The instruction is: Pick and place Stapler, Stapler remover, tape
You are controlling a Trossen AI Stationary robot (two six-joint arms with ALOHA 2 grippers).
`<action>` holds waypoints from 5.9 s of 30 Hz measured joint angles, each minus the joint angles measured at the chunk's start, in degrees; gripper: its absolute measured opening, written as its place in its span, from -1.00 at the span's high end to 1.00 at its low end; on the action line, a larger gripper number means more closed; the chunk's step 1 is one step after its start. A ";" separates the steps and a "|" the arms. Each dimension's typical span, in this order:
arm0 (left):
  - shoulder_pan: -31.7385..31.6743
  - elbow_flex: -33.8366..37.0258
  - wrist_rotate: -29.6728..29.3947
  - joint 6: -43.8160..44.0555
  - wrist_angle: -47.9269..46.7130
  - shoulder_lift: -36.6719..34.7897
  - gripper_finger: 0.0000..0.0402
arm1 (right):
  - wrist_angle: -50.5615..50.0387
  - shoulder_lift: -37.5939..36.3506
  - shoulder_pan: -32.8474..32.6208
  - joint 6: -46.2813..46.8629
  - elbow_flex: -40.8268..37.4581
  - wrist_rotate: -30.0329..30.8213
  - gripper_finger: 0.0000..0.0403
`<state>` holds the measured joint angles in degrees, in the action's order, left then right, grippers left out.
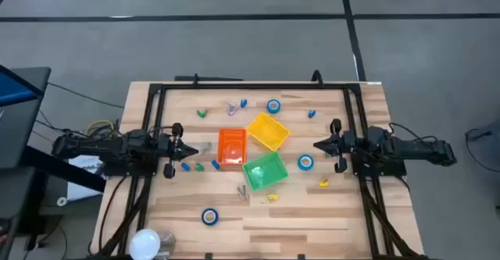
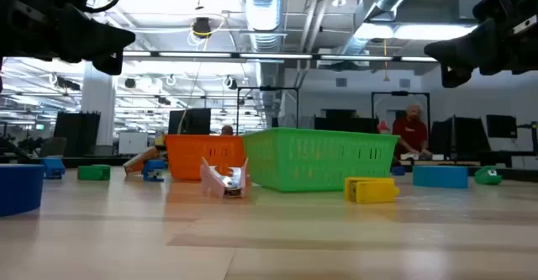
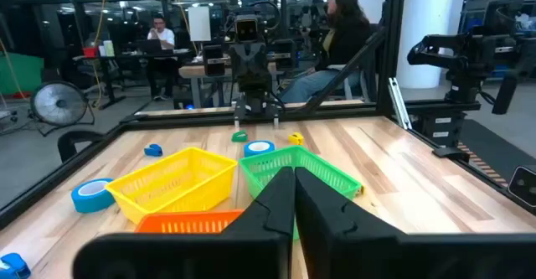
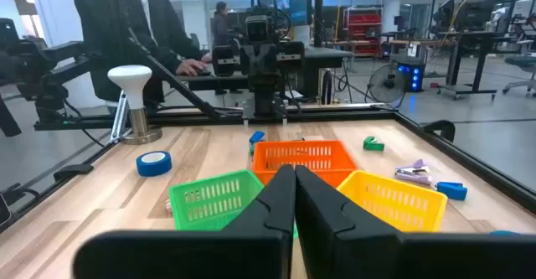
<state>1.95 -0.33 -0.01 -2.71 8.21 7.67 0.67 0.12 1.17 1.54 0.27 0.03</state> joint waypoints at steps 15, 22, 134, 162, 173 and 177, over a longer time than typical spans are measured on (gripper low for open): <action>0.01 0.01 0.00 -0.01 0.02 -0.01 0.98 | 0.00 0.00 0.00 0.00 0.00 0.00 0.99; 0.01 -0.01 0.02 0.00 0.01 -0.01 0.98 | 0.01 0.00 -0.01 0.00 0.00 0.00 0.99; 0.01 -0.01 0.02 0.01 0.02 0.01 0.98 | 0.00 0.00 0.00 0.00 0.00 0.00 0.99; 0.01 0.00 0.01 0.01 0.01 0.00 0.98 | 7.06 0.00 -0.02 2.85 0.00 -0.33 0.99; 0.01 0.00 0.02 0.01 0.02 -0.01 0.98 | 16.49 0.56 0.52 9.05 2.43 2.96 1.00; 0.00 -0.01 0.02 0.00 0.02 0.00 0.98 | 16.44 0.66 0.50 9.05 5.32 6.85 1.00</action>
<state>1.95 -0.34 0.01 -2.71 8.22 7.67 17.10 0.78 1.67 10.59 5.60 6.89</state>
